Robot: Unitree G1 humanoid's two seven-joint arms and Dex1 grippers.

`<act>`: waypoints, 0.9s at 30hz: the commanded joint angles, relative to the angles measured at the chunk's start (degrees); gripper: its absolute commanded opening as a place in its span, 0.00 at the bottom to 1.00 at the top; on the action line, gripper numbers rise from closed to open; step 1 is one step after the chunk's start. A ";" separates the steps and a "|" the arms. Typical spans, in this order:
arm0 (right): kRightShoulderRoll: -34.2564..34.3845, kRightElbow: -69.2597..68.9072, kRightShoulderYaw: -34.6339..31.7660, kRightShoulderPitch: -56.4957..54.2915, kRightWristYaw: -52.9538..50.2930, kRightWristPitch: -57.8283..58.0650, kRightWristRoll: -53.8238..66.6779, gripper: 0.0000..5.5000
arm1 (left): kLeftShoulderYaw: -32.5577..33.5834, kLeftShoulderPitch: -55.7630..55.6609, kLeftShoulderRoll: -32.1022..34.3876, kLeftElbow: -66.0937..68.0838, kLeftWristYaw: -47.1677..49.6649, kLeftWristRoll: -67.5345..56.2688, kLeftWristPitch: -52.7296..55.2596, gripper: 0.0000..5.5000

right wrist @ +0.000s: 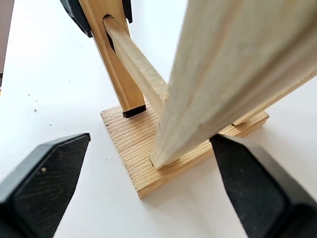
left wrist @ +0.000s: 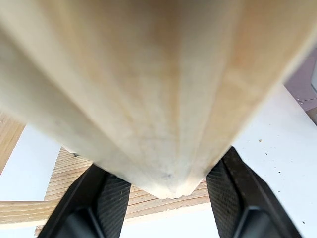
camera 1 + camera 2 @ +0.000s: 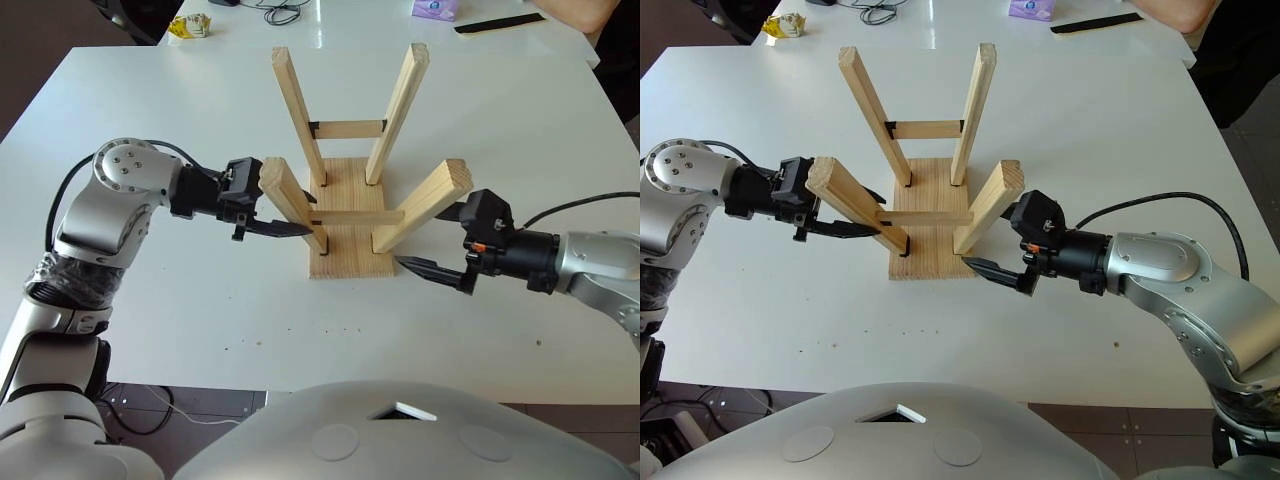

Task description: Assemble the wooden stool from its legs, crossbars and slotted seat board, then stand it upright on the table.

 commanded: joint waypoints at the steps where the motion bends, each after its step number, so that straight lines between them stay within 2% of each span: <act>1: 5.14 -3.71 6.53 -7.67 5.10 -0.83 6.07 0.81 | -12.41 -1.49 -4.79 3.33 1.37 17.50 -3.42 0.38; 10: 4.97 -2.48 5.88 -8.76 7.13 -0.50 5.40 0.81 | -11.80 1.07 -6.25 6.82 6.41 19.03 -4.05 0.38; 11: 5.02 -2.39 5.76 -8.71 7.06 -0.52 5.33 0.81 | -12.34 1.20 -6.17 7.02 6.39 19.30 -3.35 0.45; 14: 5.17 -2.24 5.61 -8.17 6.87 -0.71 4.83 0.81 | -13.27 2.75 -6.64 8.11 8.37 21.75 -3.78 0.53; 18: 6.06 -2.17 5.28 -7.16 6.57 -0.76 4.17 0.81 | -11.35 6.87 -9.27 12.32 15.06 26.35 -8.19 0.64; 23: 4.32 -3.41 0.72 -1.89 6.56 -1.18 4.51 0.81 | -1.82 12.66 -6.69 14.37 19.23 22.79 -10.62 0.78; 27: 1.68 -4.39 -6.02 6.72 6.68 -2.50 3.06 0.81 | 6.69 15.14 -3.47 10.91 17.47 15.35 -3.89 0.78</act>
